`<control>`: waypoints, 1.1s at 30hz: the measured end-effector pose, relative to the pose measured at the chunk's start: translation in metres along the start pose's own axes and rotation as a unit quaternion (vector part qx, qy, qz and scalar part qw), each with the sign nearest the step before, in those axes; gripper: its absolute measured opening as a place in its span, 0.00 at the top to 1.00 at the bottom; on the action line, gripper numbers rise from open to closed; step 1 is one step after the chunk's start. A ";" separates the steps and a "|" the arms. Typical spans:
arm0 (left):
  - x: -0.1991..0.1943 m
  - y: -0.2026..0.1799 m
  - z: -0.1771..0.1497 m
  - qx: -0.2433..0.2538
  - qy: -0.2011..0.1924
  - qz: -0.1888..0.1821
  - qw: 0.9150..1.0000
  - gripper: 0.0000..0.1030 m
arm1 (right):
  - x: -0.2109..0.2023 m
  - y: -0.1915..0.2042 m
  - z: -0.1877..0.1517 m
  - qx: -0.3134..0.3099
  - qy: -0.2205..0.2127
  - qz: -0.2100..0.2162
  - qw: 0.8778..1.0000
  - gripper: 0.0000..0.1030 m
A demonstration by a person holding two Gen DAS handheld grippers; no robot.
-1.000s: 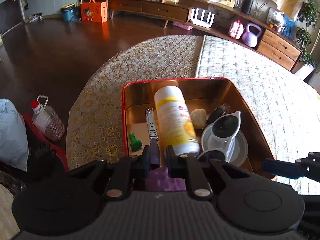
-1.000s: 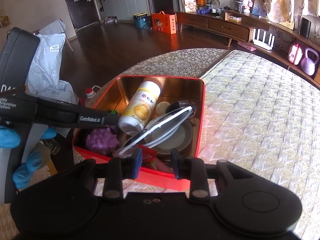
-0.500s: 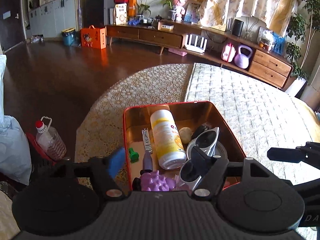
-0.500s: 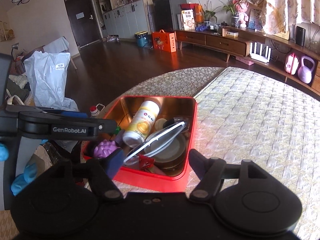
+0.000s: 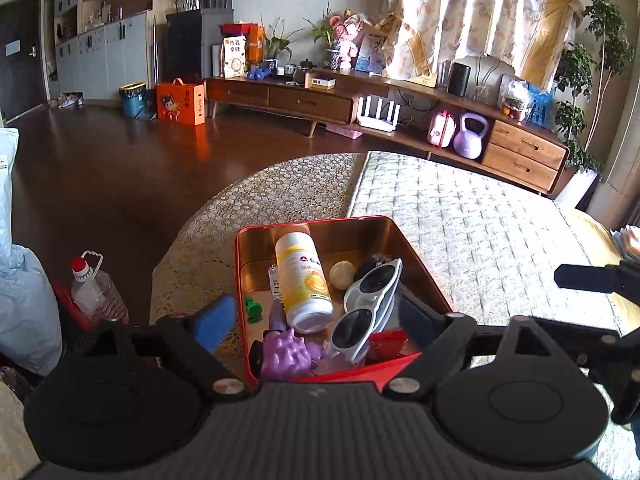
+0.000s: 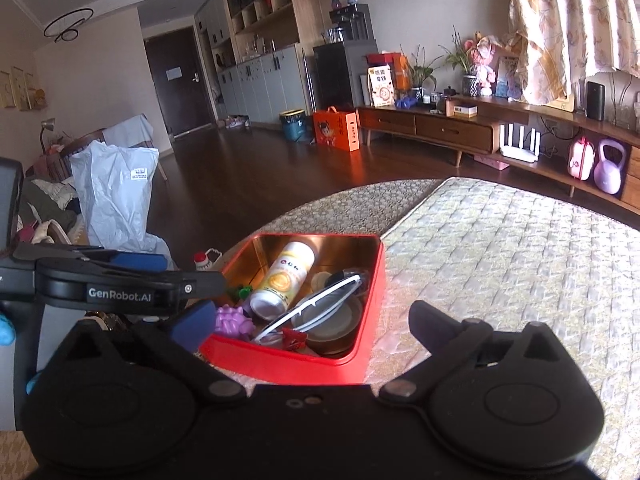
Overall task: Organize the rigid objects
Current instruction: 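Withdraw both grippers up and away from the red box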
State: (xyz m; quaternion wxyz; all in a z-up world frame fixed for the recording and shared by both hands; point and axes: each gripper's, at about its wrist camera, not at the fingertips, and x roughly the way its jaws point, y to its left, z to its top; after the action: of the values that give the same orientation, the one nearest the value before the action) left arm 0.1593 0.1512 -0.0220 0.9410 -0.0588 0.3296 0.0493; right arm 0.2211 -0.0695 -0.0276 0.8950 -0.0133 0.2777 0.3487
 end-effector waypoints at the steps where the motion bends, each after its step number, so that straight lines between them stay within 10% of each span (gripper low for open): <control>1: -0.002 -0.001 -0.002 -0.003 -0.003 0.000 1.000 0.05 | -0.003 0.000 -0.001 0.000 -0.003 -0.001 1.000 0.00; 33: -0.036 -0.015 -0.039 -0.005 -0.014 0.007 1.000 0.01 | -0.019 -0.001 -0.020 0.014 -0.017 -0.019 1.000 0.00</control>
State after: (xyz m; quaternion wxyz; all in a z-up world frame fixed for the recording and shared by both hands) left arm 0.1099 0.1293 -0.0284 0.9449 -0.0602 0.3163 0.0582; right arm 0.2003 -0.0865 -0.0352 0.9062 0.0001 0.2673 0.3276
